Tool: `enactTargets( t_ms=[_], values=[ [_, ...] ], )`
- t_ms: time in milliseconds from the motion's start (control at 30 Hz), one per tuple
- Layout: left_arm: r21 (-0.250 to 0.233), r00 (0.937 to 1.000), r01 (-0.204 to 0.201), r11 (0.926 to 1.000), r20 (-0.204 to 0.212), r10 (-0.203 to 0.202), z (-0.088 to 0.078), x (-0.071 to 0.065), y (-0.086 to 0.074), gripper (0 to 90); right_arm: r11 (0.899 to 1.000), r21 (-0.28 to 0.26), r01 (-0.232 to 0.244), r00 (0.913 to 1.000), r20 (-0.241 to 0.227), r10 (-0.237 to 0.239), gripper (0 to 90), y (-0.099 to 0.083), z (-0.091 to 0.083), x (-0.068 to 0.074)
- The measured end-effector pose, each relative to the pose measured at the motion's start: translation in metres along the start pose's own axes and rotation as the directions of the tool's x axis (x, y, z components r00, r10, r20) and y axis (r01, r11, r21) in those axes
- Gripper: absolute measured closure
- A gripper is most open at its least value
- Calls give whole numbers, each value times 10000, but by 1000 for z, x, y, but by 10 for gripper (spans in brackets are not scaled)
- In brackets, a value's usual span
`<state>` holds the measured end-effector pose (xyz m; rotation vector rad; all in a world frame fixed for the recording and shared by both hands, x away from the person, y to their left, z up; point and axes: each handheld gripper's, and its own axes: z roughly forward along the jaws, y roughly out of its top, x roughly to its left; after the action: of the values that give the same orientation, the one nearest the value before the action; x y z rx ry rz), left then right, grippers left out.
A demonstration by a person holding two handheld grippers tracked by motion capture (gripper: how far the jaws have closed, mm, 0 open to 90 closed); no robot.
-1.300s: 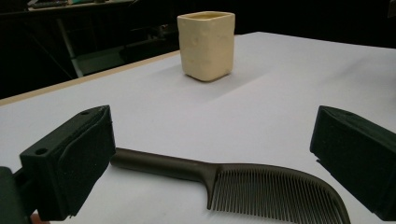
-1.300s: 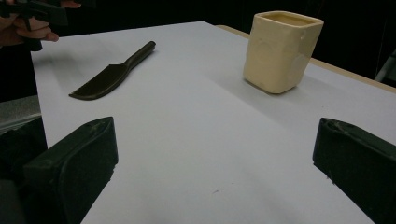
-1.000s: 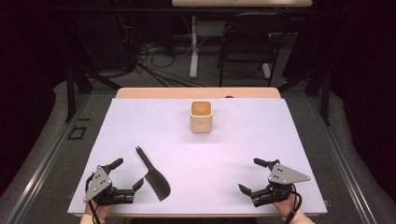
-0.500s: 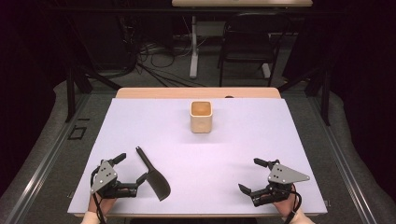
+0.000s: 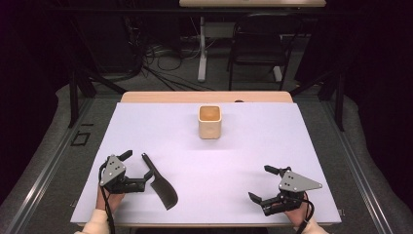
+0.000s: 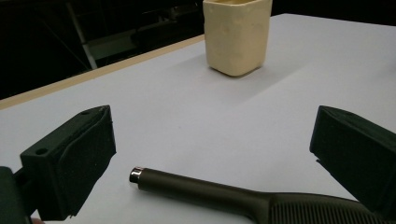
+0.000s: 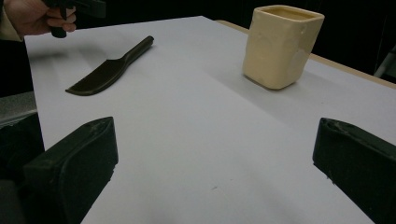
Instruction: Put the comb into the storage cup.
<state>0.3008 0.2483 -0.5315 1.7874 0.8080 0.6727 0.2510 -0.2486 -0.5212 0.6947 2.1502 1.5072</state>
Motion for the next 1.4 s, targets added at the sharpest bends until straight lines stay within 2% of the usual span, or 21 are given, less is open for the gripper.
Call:
enactTargets(
  t_ms=[167, 400, 733, 900, 1067, 1267, 1400],
  values=[
    [231, 9998, 174, 9996, -45, -173, 10, 6, 5, 1, 10000, 36, 16, 10000, -23, -16, 0, 0, 0, 1],
    [580, 9997, 224, 9981, -124, -218, 21, 11, 10, 1, 10000, 37, 18, 10000, -20, -18, 0, 0, 0, 0],
    [971, 9976, 595, 9935, -405, -558, 36, 23, 12, 0, 9999, 99, 45, 10000, -31, -45, 0, 0, 1, 1],
    [1203, 9965, 677, 9904, -580, -610, 43, 26, 12, 0, 9999, 108, 33, 10000, -43, -32, 0, 0, 1, 1],
    [1681, 9964, 650, 9836, -651, -547, 52, 29, 11, 7, 9999, 123, 38, 10000, -73, -37, 0, 0, 2, 1],
    [1983, 9982, 512, 9788, -418, -437, 58, 31, 9, 231, 9998, 189, 63, 9999, -101, -61, 0, 0, 2, 1],
    [2257, 9992, 391, 9734, -179, -360, 61, 32, 7, 431, 9997, 224, 61, 9999, -159, -58, 0, 0, 2, 1]
  ],
)
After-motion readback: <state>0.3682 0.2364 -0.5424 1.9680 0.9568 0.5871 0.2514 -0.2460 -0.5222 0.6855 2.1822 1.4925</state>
